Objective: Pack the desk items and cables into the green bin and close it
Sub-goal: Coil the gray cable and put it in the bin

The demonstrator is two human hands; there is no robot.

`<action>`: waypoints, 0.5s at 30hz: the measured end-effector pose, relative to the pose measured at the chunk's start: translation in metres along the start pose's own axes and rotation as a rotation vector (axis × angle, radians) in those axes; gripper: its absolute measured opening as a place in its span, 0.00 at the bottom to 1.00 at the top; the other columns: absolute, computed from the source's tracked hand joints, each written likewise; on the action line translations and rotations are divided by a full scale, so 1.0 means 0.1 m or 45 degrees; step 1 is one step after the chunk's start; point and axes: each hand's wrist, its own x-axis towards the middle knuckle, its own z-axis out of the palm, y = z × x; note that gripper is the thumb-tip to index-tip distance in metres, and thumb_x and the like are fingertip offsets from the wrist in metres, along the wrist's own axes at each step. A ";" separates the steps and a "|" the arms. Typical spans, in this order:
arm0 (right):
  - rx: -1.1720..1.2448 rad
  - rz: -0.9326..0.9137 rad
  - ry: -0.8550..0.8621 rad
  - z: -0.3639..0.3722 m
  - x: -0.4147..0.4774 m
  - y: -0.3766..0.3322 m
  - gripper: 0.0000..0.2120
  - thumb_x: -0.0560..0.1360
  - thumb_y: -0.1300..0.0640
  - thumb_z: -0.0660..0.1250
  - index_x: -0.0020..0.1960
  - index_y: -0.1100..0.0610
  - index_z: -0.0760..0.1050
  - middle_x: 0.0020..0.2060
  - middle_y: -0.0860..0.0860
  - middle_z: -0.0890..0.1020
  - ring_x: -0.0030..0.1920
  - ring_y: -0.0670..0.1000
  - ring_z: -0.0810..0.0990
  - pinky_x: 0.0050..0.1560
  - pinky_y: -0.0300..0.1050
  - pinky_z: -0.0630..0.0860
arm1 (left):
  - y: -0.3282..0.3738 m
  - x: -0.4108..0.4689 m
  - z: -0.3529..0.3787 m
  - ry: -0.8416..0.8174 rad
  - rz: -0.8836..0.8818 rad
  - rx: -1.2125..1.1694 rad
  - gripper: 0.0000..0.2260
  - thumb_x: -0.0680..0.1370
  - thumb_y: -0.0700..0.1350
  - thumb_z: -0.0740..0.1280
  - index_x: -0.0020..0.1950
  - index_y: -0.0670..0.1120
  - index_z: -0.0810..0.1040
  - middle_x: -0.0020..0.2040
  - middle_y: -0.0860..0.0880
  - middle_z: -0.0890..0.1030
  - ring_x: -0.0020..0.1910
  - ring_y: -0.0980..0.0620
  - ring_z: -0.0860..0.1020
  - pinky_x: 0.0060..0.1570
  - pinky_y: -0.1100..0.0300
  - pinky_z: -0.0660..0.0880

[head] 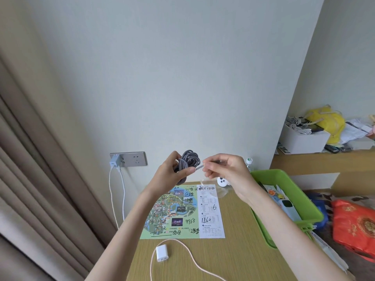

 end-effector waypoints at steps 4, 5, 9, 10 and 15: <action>0.364 0.092 0.012 0.01 -0.02 0.07 0.14 0.70 0.58 0.70 0.52 0.66 0.80 0.41 0.53 0.83 0.44 0.48 0.81 0.45 0.39 0.78 | 0.03 -0.01 0.10 -0.014 0.019 -0.043 0.16 0.75 0.45 0.73 0.45 0.41 0.66 0.33 0.48 0.75 0.26 0.53 0.69 0.28 0.64 0.67; 0.372 0.100 0.007 0.01 -0.02 0.08 0.14 0.71 0.57 0.70 0.52 0.64 0.80 0.44 0.52 0.84 0.47 0.48 0.81 0.47 0.39 0.78 | 0.03 -0.01 0.12 -0.005 0.022 -0.045 0.16 0.74 0.45 0.74 0.46 0.42 0.66 0.34 0.46 0.75 0.27 0.52 0.69 0.28 0.63 0.68; 0.418 0.161 -0.008 -0.04 -0.04 0.08 0.13 0.72 0.56 0.69 0.52 0.62 0.81 0.45 0.54 0.85 0.48 0.49 0.83 0.51 0.39 0.79 | 0.06 0.00 0.14 0.016 0.038 -0.121 0.19 0.75 0.46 0.73 0.49 0.37 0.65 0.36 0.40 0.75 0.31 0.49 0.67 0.31 0.56 0.66; 0.415 0.184 0.000 -0.06 -0.04 0.07 0.13 0.71 0.56 0.69 0.52 0.62 0.80 0.42 0.54 0.85 0.46 0.49 0.83 0.50 0.39 0.79 | 0.06 0.01 0.15 0.005 0.033 -0.176 0.19 0.75 0.45 0.72 0.49 0.36 0.65 0.37 0.39 0.75 0.32 0.49 0.67 0.30 0.56 0.66; 0.145 0.249 -0.038 -0.09 -0.02 -0.04 0.12 0.69 0.57 0.73 0.48 0.63 0.79 0.39 0.57 0.85 0.42 0.52 0.83 0.50 0.43 0.80 | 0.11 0.01 0.18 -0.042 0.012 -0.233 0.17 0.75 0.50 0.71 0.52 0.40 0.69 0.41 0.38 0.78 0.35 0.49 0.71 0.33 0.59 0.70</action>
